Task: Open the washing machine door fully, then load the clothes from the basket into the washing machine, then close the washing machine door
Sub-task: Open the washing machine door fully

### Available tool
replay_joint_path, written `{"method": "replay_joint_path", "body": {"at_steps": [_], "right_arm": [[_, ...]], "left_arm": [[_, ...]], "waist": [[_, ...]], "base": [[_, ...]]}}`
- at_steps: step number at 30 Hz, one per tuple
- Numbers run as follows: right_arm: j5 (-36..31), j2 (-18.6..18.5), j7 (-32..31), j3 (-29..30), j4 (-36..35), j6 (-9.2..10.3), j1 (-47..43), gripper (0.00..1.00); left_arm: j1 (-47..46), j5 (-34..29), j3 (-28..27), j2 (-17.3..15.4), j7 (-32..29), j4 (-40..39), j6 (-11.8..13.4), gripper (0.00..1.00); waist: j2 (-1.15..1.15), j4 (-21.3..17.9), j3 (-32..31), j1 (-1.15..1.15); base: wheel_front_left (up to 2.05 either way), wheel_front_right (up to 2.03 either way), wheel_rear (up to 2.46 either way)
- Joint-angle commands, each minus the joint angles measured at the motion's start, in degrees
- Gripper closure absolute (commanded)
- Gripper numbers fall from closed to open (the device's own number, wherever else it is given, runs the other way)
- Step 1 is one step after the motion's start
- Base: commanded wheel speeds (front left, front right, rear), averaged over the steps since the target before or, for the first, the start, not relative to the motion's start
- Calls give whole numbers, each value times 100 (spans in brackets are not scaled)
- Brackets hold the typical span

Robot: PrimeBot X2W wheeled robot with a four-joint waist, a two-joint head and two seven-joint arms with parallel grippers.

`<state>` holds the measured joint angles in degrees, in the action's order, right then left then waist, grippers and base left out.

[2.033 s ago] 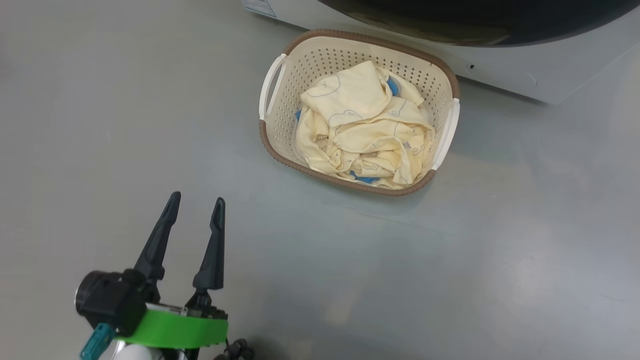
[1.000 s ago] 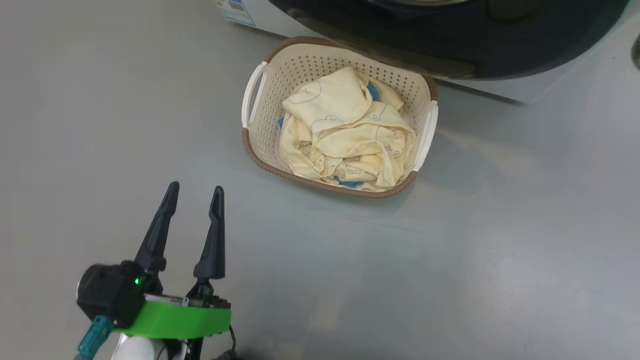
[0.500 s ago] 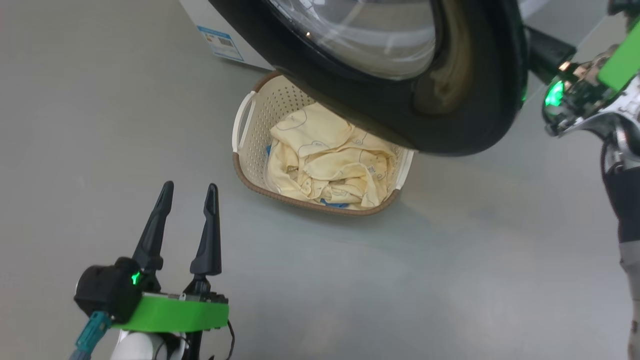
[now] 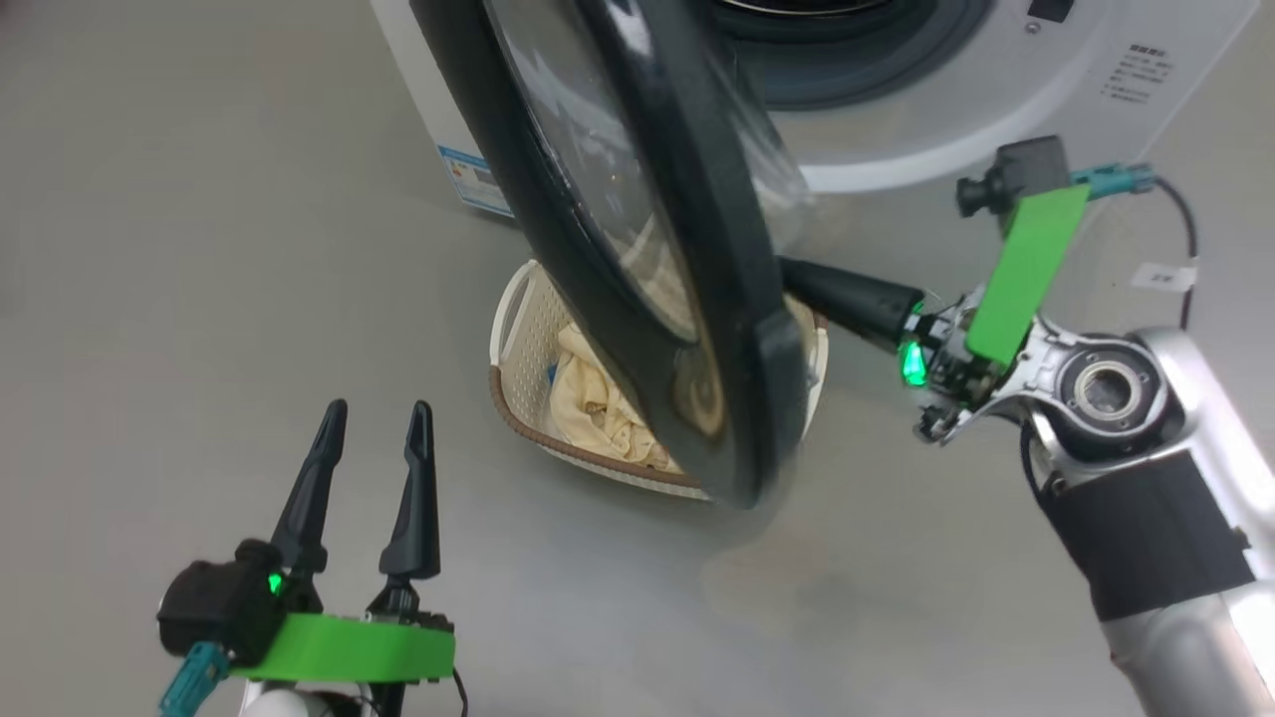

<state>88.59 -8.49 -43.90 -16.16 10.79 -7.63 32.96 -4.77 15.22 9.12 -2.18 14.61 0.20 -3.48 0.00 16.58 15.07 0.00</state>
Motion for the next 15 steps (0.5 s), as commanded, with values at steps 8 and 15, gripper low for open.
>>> {"method": "replay_joint_path", "body": {"at_steps": [8, 15], "right_arm": [[-59, 343, 130, -600, -240, 14, -172, 100], [14, 482, 414, -954, -136, 14, -219, 100]], "left_arm": [[55, 41, -225, -70, 39, -135, -3, 0], [104, 73, -193, -70, 39, -118, -15, 0]], "waist": [[0, 217, -297, 0], [0, 376, -388, 0]], "base": [[0, 0, 0], [0, 0, 0]]}}
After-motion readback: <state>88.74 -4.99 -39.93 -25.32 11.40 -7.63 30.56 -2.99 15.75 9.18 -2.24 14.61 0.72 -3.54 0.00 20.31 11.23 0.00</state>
